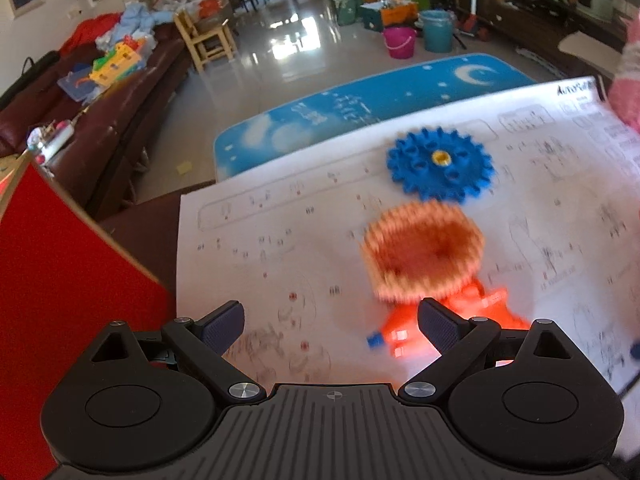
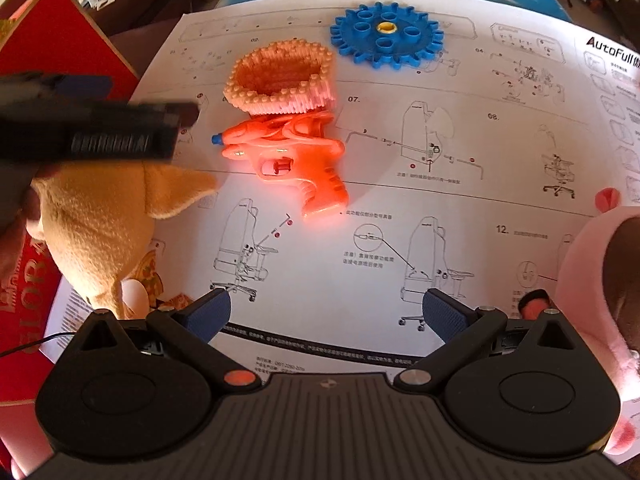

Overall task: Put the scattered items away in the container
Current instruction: 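Move the left tool toward the pink bristle-block basket while the right tool approaches it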

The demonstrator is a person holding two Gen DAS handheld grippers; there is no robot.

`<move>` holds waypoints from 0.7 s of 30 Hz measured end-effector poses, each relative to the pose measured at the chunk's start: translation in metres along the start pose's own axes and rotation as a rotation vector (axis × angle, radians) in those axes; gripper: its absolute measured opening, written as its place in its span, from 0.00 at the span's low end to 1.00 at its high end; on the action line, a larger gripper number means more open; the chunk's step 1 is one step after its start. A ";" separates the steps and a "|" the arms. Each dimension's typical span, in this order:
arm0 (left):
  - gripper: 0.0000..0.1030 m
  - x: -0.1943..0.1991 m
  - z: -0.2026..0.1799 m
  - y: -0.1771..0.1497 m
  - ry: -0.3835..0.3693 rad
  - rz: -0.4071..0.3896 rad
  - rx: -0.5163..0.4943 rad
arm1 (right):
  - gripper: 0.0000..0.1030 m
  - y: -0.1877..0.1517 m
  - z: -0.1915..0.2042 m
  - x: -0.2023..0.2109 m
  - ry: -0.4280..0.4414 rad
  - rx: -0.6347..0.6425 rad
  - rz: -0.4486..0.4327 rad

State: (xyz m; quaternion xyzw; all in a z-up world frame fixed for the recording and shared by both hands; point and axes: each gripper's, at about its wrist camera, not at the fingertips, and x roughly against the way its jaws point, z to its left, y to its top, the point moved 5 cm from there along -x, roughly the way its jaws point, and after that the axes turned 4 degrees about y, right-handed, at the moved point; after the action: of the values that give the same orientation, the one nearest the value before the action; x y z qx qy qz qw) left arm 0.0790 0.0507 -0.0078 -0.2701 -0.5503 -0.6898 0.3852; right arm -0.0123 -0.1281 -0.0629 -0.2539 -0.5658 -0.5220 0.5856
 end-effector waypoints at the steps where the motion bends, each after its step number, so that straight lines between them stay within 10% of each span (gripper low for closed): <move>1: 0.96 -0.005 0.000 0.006 -0.012 0.005 0.008 | 0.99 0.001 0.000 -0.001 0.005 -0.005 0.003; 21: 0.68 -0.056 -0.006 0.007 -0.126 0.060 0.048 | 0.84 0.052 -0.026 0.007 -0.053 -0.037 -0.079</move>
State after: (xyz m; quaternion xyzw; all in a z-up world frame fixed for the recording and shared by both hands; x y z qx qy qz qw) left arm 0.1160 0.0570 -0.0504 -0.3200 -0.5815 -0.6463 0.3765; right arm 0.0435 -0.1365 -0.0476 -0.2558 -0.5809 -0.5482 0.5446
